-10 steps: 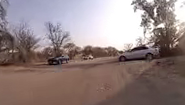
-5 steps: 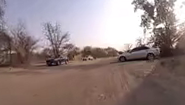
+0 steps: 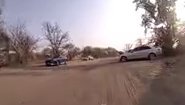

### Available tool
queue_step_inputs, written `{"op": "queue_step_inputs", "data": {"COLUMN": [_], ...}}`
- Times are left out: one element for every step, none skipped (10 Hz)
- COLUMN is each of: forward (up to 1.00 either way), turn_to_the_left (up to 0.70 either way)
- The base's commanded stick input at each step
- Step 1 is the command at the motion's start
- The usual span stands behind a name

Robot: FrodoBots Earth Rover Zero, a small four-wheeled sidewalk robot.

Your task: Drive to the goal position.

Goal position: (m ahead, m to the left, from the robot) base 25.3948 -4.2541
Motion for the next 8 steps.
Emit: {"op": "queue_step_inputs", "data": {"forward": [0.7, 0.7, 0.7, 0.7, 0.7, 0.7, 0.7, 0.7], "turn_to_the_left": [0.0, 0.0, 0.0, 0.0, 0.0, 0.0, 0.0, 0.0]}}
